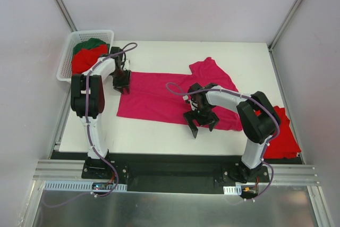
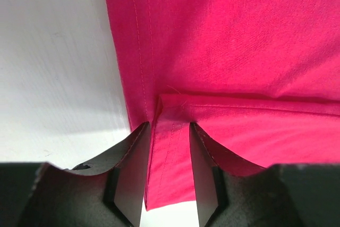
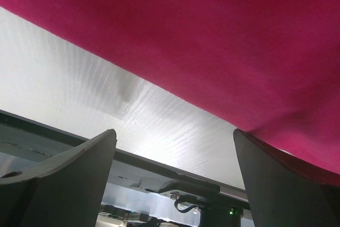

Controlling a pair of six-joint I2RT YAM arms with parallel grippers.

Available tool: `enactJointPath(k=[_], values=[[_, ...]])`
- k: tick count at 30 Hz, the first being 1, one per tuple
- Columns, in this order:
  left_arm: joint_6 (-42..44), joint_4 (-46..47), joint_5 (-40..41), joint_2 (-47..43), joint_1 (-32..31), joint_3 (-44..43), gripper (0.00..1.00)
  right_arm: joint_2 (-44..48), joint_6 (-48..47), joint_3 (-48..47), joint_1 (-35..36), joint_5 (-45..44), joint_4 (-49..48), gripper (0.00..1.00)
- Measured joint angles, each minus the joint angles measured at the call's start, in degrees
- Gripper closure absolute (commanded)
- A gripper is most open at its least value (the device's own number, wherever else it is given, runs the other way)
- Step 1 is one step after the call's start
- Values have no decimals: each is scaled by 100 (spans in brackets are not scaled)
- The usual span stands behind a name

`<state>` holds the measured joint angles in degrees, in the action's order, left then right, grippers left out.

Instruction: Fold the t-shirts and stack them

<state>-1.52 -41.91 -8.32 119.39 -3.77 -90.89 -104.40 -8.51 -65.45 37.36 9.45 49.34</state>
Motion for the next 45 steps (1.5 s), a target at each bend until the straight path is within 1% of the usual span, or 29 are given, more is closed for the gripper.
enactJointPath(k=[4,7,9,11,13,30,31,33,34,38,43,44,45], values=[[0,-4,57,0,0,-68,65,0,-13,0,0,0,2,4],[-2,-7,111,0,0,-114,68,0,-15,0,0,0,2,4],[0,-7,111,0,0,-142,68,0,-15,-2,0,0,4,4],[0,-2,107,0,0,-155,73,0,-17,-2,0,0,4,4],[-7,-9,107,0,0,-155,75,0,-22,-2,0,0,4,4],[0,-9,96,63,-22,-155,74,0,-31,-2,2,2,4,4],[0,-9,94,72,-31,-155,80,0,-33,-2,0,2,4,4],[-7,-11,87,83,-46,-155,88,0,-31,-2,2,0,4,4],[-13,-11,83,94,-72,-155,94,0,-33,-2,2,2,4,4],[-2,-11,59,136,-81,-155,100,0,-31,-2,2,2,4,4],[0,-13,24,136,-79,-155,99,-2,-31,-2,2,2,4,4],[0,-17,26,136,-79,-155,94,-2,-31,-2,2,2,4,4],[-2,-17,26,136,-79,-155,91,-2,-31,-2,2,2,4,4]])
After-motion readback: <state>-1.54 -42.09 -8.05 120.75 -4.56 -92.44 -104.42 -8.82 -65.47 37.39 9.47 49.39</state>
